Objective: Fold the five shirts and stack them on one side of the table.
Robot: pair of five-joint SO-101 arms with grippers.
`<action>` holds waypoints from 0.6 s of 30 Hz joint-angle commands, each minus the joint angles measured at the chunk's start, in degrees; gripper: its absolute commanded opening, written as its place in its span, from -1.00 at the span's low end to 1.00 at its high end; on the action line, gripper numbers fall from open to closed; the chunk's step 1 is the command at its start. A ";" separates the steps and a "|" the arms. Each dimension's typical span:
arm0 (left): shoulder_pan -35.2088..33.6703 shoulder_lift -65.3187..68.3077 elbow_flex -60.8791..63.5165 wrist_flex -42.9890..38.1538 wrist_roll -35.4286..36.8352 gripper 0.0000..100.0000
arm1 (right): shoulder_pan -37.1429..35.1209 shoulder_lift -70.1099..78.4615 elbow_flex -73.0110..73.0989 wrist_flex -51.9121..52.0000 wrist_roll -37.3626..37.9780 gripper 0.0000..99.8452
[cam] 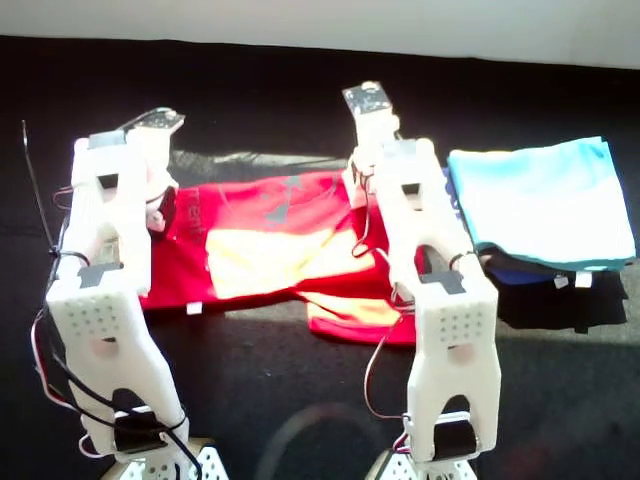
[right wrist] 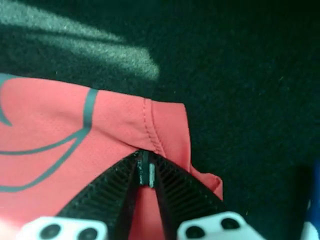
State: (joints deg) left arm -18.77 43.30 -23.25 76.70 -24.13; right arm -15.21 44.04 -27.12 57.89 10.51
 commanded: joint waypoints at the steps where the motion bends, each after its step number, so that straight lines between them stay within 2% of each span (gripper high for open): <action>1: -1.80 5.67 -13.85 6.77 1.67 -0.98 | 1.98 3.38 -9.98 4.00 -0.26 -0.99; 6: -1.63 8.75 -27.12 16.44 2.02 -0.98 | 1.89 3.91 -19.03 13.41 -0.26 -0.99; 11: -1.45 8.66 -33.10 22.42 2.02 -0.98 | 1.89 3.91 -28.88 24.48 -0.35 -0.99; 18: -2.68 7.34 -34.33 24.09 2.11 -0.98 | 1.80 4.00 -43.56 38.99 -0.35 -0.99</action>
State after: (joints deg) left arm -20.09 52.79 -55.60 100.18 -22.46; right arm -13.89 48.53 -63.08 91.91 10.51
